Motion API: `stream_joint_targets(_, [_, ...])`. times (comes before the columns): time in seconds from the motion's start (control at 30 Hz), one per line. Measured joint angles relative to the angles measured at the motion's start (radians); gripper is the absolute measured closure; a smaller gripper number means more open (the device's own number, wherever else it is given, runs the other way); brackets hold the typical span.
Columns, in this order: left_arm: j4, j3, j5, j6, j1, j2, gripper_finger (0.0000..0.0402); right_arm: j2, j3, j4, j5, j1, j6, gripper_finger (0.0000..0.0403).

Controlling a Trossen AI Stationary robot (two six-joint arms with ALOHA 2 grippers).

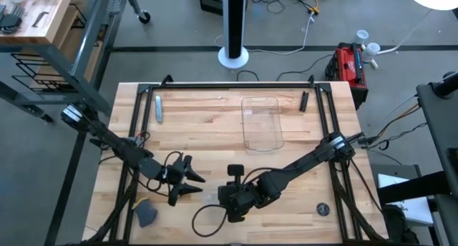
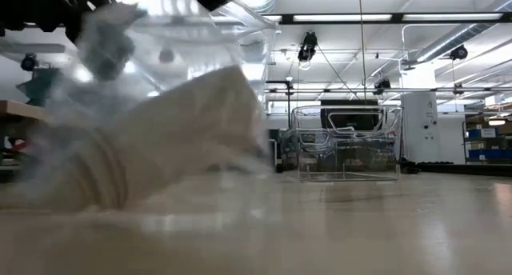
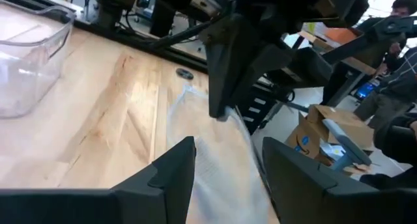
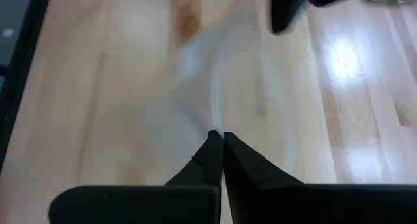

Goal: Roll bandage
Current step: Close the transparent zip bag

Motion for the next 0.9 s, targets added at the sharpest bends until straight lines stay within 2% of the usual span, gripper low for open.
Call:
stream_joint_targets(0.13, [0.028,0.0,0.0,0.058,-0.029,-0.026,0.0241,0.0,0.0,-0.039,0.021,0.003,0.096,0.0403])
stream_joint_targets(0.3, [0.121,0.001,0.0,0.194,-0.069,-0.05,0.0243,-0.001,-0.036,-0.043,0.121,0.022,0.147,0.0403])
stream_joint_targets(0.57, [0.152,-0.001,-0.061,0.374,-0.1,0.015,0.0227,-0.001,-0.159,0.146,0.172,0.057,0.152,0.0403])
stream_joint_targets(0.73, [0.156,-0.011,-0.105,0.393,-0.101,0.029,0.0224,-0.003,-0.222,0.229,0.219,0.076,0.176,0.0403])
stream_joint_targets(0.9, [0.16,-0.05,-0.131,0.322,-0.105,0.042,0.0223,-0.004,-0.282,0.36,0.194,0.08,0.168,0.0403])
